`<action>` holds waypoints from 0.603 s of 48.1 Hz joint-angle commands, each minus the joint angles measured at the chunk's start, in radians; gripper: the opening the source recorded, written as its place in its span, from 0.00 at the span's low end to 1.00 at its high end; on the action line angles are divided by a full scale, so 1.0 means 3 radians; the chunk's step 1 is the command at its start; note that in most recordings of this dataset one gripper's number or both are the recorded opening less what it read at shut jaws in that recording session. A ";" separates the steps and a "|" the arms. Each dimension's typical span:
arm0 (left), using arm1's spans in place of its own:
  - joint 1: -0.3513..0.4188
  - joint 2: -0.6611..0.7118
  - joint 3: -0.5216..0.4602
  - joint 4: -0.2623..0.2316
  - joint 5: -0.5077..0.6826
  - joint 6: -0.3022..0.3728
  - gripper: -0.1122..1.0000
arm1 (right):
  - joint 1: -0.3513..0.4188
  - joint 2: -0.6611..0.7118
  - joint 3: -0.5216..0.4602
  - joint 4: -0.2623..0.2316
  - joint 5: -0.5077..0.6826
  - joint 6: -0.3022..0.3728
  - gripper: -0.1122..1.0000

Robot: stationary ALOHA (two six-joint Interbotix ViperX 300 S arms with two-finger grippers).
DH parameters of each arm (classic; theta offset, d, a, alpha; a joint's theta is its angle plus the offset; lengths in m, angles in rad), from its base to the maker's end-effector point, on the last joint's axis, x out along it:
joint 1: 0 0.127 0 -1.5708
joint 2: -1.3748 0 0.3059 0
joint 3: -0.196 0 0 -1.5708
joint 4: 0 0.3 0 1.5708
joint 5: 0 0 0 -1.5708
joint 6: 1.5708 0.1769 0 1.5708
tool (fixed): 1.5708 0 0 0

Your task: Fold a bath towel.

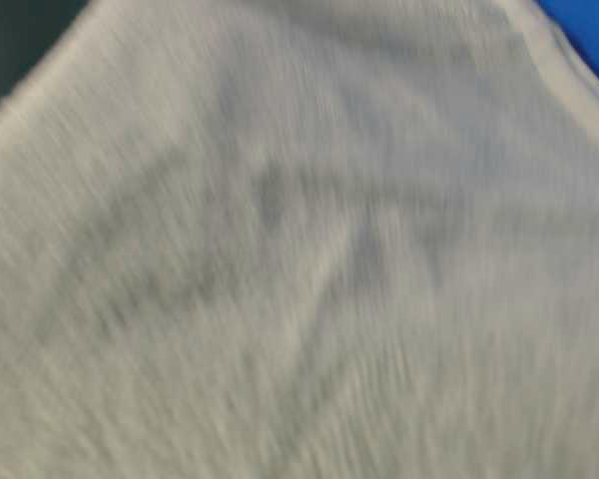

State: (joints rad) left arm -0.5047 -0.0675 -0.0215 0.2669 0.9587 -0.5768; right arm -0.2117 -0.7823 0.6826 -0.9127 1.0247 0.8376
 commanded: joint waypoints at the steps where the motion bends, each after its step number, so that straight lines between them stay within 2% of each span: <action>1: -0.0061 0.0015 -0.0245 0.0015 0.0056 0.0000 0.18 | 0.0189 -0.0159 -0.0061 0.0041 0.0266 0.0005 0.22; 9: -0.0026 -0.0026 -0.0164 0.0041 0.0164 -0.0051 0.18 | 0.0245 0.0000 -0.0046 0.0056 0.0424 0.0015 0.22; 15: 0.0041 -0.0174 0.0097 0.0051 0.0159 -0.0184 0.18 | 0.0072 0.0465 -0.0061 0.0066 0.0378 0.0066 0.22; 18: 0.0128 -0.0291 0.0358 0.0056 0.0159 -0.0291 0.18 | -0.0087 0.0726 -0.0066 0.0092 0.0302 0.0082 0.22; 23: 0.0286 -0.0506 0.0839 0.0056 0.0118 -0.0460 0.18 | -0.0399 0.1207 -0.0072 0.0215 -0.0026 0.0072 0.22; 29: 0.0511 -0.0803 0.1508 0.0056 -0.0082 -0.0675 0.18 | -0.0690 0.1733 -0.0138 0.0343 -0.0747 0.0031 0.22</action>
State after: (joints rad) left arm -0.3774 -0.2393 0.3513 0.2792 0.9695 -0.7593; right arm -0.3728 -0.3405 0.6765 -0.8222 0.9189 0.8498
